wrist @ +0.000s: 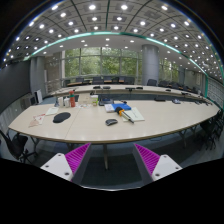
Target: Arrange mouse
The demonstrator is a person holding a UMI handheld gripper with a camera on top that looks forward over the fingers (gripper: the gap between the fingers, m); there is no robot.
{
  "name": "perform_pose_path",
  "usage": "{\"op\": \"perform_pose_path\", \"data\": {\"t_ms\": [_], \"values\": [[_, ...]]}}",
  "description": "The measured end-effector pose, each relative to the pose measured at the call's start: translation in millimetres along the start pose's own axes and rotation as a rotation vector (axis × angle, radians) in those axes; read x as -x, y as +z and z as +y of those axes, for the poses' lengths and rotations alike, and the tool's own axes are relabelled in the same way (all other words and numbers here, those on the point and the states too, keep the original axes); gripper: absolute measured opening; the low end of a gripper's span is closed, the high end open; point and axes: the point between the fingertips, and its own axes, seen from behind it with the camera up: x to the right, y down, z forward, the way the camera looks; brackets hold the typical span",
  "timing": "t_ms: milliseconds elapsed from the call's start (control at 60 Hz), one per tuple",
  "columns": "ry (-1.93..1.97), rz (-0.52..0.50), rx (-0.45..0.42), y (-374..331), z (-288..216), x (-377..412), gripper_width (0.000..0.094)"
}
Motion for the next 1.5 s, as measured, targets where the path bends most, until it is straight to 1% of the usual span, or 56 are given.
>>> {"op": "perform_pose_path", "data": {"t_ms": [233,417,617,750,867,1100,1267,1383,1500], "values": [[0.019,0.0,0.044,26,3,1,0.0852],[0.002,0.02,0.041,58,-8,4,0.0852],[-0.005,0.042,0.02,140,-28,27,0.0852],[-0.028,0.06,0.043,201,-34,37,0.0854],[-0.002,0.046,0.049,252,-39,50,0.0855],[0.011,0.028,0.13,372,-21,52,0.0855],[0.015,0.01,0.166,460,-8,40,0.0853],[0.03,-0.007,0.205,507,1,32,0.0853],[0.052,-0.026,0.265,540,17,32,0.0852]]}}
